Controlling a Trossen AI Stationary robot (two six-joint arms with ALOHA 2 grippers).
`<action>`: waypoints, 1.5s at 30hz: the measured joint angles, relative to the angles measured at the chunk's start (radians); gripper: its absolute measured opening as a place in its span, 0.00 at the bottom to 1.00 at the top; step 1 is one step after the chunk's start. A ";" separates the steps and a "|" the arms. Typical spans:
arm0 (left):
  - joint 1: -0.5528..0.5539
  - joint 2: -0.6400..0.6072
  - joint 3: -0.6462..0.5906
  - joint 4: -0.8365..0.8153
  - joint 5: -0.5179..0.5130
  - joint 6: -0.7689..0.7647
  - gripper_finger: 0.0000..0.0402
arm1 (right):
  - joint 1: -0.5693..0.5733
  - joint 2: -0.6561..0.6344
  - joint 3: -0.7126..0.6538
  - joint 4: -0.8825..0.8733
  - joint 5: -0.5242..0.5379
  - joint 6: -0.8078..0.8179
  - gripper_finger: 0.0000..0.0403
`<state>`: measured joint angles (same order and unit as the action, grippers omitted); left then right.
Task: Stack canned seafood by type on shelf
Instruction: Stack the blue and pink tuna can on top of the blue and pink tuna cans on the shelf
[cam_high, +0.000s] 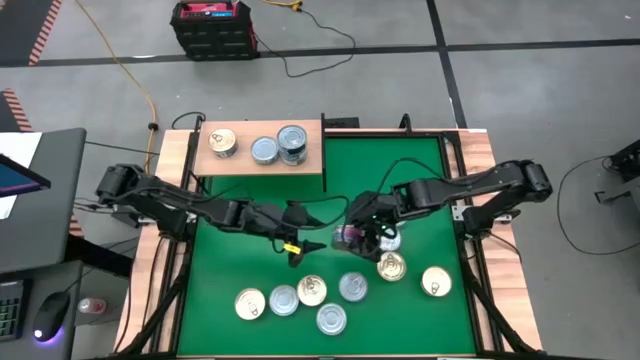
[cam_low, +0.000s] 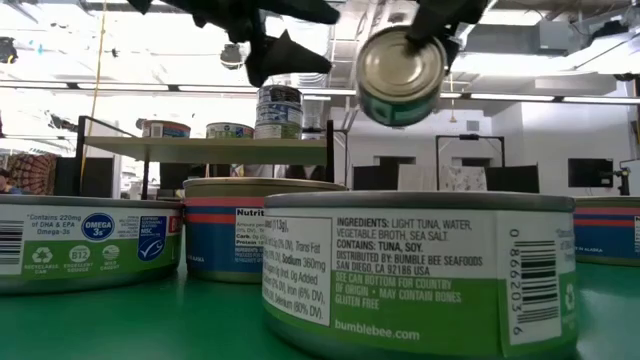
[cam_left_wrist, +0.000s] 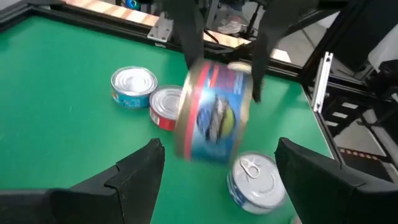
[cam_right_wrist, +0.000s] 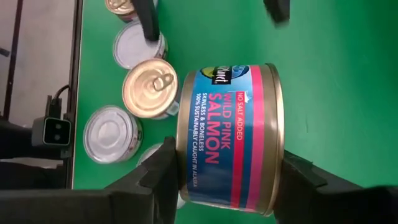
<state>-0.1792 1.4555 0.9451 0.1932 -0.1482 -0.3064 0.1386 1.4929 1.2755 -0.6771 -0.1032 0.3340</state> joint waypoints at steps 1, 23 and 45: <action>0.000 0.008 0.009 0.001 -0.001 0.008 0.74 | 0.004 0.011 0.013 0.000 0.001 -0.007 0.53; -0.004 0.028 0.036 -0.048 -0.039 0.134 0.51 | 0.021 0.049 0.143 0.018 0.080 -0.049 0.55; 0.006 -0.399 0.034 -0.565 -0.310 0.073 0.47 | -0.027 -0.156 0.148 0.010 0.352 0.008 0.68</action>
<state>-0.1728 1.0566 0.9791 -0.3721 -0.4581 -0.2332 0.1112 1.3373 1.4235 -0.6671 0.2493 0.3421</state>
